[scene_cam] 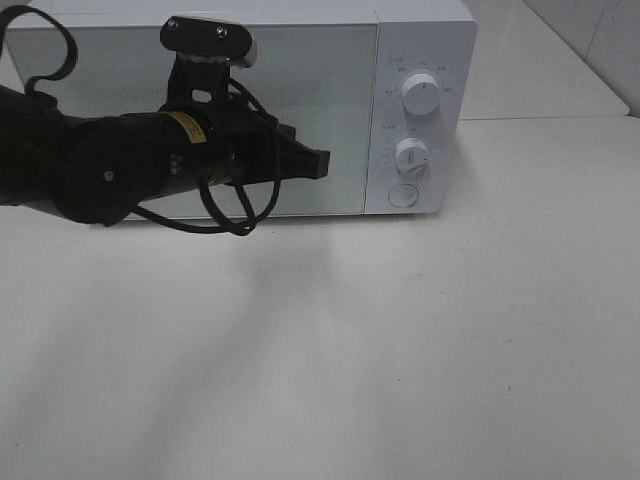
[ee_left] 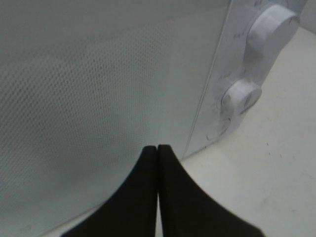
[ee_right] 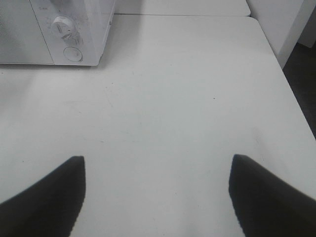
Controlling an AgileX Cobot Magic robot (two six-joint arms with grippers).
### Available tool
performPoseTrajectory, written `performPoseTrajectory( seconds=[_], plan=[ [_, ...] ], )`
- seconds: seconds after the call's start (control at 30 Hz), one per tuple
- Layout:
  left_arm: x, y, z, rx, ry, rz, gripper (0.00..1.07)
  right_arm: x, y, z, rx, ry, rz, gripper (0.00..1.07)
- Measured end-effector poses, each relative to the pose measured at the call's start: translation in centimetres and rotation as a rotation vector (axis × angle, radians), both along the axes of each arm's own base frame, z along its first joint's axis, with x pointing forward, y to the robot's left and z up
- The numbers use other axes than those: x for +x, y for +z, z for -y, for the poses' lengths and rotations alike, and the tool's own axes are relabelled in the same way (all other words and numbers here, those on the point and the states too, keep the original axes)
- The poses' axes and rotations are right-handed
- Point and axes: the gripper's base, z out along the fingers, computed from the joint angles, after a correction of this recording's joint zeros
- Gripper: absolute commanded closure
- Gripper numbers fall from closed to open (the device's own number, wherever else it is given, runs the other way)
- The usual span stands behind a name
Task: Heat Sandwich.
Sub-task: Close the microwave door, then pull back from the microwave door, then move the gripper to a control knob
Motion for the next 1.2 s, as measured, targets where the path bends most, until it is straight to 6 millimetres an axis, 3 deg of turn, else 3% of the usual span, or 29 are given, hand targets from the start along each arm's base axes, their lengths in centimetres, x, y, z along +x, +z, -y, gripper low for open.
performPoseTrajectory(
  seconds=[0.13, 0.2, 0.23, 0.3, 0.33, 0.37, 0.57, 0.9, 1.07, 1.2],
  plan=[
    [-0.8, 0.1, -0.5, 0.039, -0.015, -0.07, 1.03, 0.0, 0.0, 0.0, 0.0, 0.0, 0.0, 0.32],
    [-1.6, 0.6, -0.9, 0.068, -0.029, -0.129, 0.79, 0.0, 0.0, 0.0, 0.0, 0.0, 0.0, 0.32],
    [-1.6, 0.6, -0.9, 0.068, -0.029, -0.129, 0.79, 0.0, 0.0, 0.0, 0.0, 0.0, 0.0, 0.32],
    [-2.0, 1.2, -1.1, 0.078, -0.038, -0.151, 0.49, 0.0, 0.0, 0.0, 0.0, 0.0, 0.0, 0.32],
    [-2.4, 1.8, -1.3, 0.088, -0.046, -0.173, 0.19, 0.0, 0.0, 0.0, 0.0, 0.0, 0.0, 0.32],
    [-2.6, 2.0, -1.4, 0.092, -0.049, -0.182, 0.06, 0.0, 0.0, 0.0, 0.0, 0.0, 0.0, 0.32],
    [-3.5, 2.8, -1.9, 0.13, -0.071, -0.247, 0.07, 0.0, 0.0, 0.0, 0.0, 0.0, 0.0, 0.32],
    [-6.5, 3.7, -3.9, 0.349, -0.16, -0.434, 0.07, 0.0, 0.0, 0.0, 0.0, 0.0, 0.0, 0.32],
    [-6.7, 4.3, -5.9, 0.368, -0.101, -0.535, 0.07, 0.0, 0.0, 0.0, 0.0, 0.0, 0.0, 0.32],
    [-5.9, 4.7, -9.3, 0.355, 0.03, -0.655, 0.07, 0.0, 0.0, 0.0, 0.0, 0.0, 0.0, 0.32]
  ],
)
